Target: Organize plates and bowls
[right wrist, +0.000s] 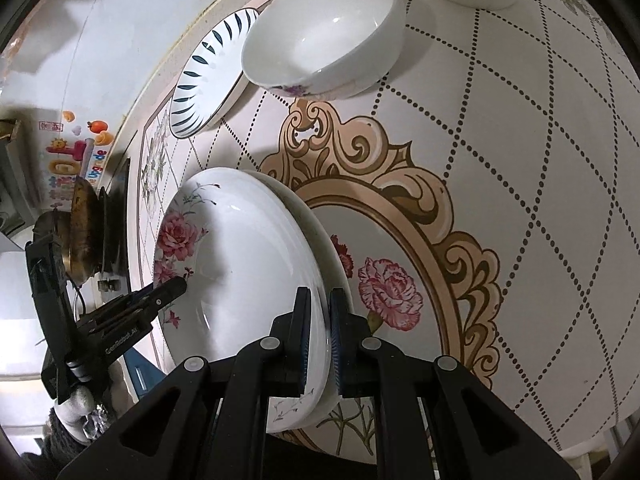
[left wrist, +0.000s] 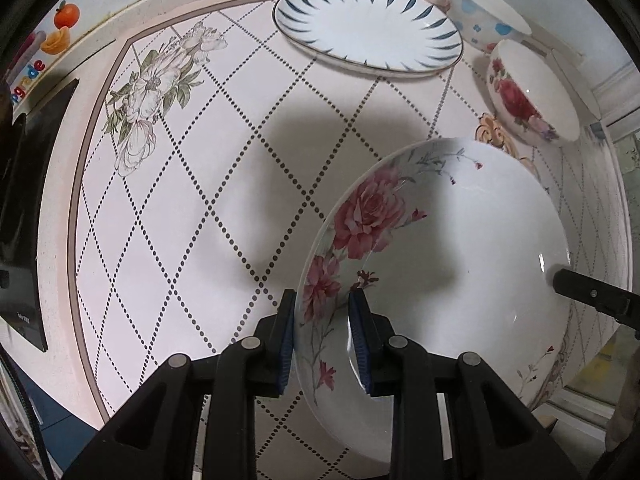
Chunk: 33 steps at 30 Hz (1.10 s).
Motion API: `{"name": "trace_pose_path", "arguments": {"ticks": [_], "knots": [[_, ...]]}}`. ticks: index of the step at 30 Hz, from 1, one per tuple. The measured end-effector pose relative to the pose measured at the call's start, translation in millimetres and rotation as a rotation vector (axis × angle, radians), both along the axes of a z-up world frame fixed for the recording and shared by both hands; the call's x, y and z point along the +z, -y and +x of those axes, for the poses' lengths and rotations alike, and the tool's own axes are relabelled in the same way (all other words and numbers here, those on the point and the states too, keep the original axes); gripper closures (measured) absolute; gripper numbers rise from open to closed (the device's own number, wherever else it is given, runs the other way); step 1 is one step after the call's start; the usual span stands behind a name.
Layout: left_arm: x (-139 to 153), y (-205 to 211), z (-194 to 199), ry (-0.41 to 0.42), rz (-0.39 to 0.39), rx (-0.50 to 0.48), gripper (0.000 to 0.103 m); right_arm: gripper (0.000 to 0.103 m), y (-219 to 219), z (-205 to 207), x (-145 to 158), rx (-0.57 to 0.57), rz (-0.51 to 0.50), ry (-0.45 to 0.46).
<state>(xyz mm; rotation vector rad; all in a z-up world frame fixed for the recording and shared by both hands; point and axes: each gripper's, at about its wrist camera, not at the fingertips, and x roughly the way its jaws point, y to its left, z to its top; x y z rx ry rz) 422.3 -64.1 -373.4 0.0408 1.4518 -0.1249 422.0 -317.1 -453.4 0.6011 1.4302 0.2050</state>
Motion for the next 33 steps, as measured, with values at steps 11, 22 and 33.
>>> {"name": "trace_pose_path", "arguments": {"ticks": [11, 22, 33], "knots": [[-2.5, 1.3, 0.4, 0.002, -0.011, 0.005, 0.079, 0.089, -6.8, 3.7, 3.1, 0.038, -0.044, -0.026], [6.2, -25.2, 4.1, -0.041, -0.099, 0.059, 0.078, 0.079, 2.6, 3.3, 22.6, 0.01, -0.01, -0.087], [41.4, -50.4, 121.7, 0.066, -0.184, 0.154, 0.072, 0.057, 1.1, 126.7, 108.7, -0.058, 0.009, 0.135]]}}
